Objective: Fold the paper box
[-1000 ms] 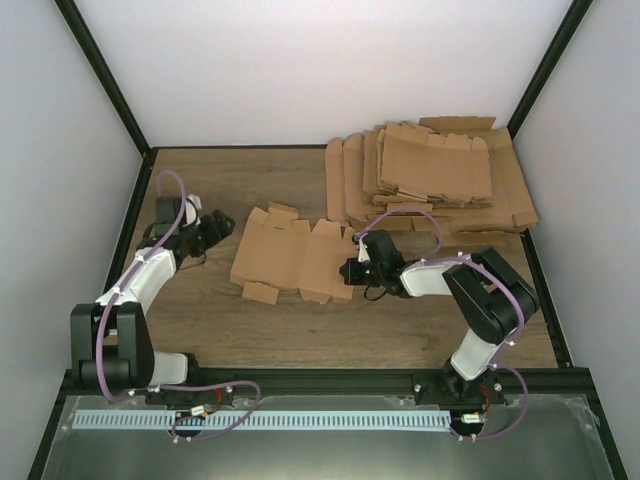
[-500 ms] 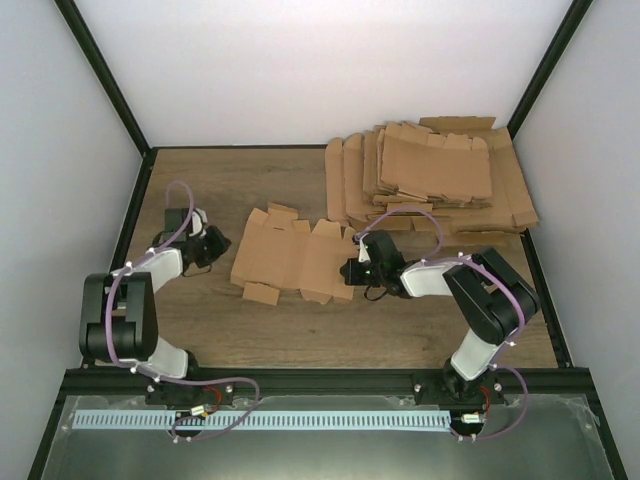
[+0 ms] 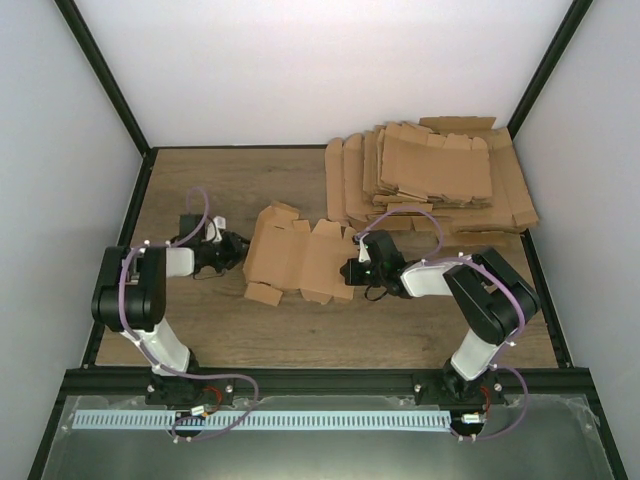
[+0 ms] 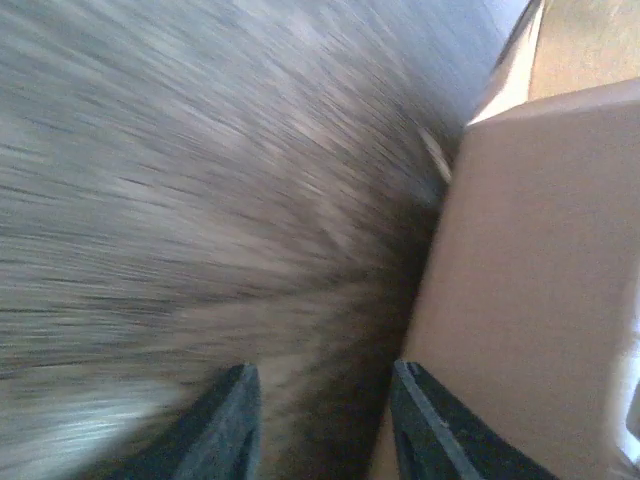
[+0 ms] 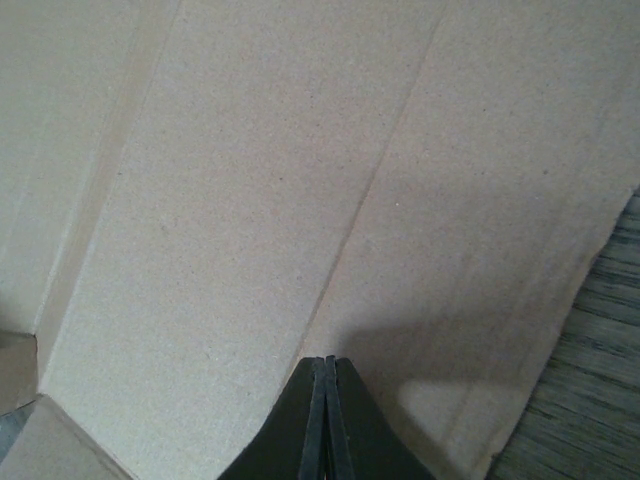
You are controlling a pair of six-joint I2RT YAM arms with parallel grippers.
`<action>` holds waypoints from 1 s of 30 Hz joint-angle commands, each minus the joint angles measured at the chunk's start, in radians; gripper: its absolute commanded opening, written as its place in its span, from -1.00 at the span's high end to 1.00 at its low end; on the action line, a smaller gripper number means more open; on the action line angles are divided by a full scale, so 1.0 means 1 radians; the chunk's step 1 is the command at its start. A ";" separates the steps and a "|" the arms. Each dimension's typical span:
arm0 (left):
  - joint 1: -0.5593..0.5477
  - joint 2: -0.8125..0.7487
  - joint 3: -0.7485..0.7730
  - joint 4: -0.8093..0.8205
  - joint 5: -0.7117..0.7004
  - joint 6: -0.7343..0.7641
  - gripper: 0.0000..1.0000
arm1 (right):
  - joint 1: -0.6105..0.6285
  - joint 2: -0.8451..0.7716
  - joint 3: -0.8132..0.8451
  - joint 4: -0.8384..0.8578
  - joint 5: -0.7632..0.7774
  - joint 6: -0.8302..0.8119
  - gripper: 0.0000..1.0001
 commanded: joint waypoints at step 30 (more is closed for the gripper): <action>-0.201 -0.076 0.035 0.098 0.235 -0.058 -0.54 | -0.011 0.054 0.005 -0.062 -0.047 -0.014 0.99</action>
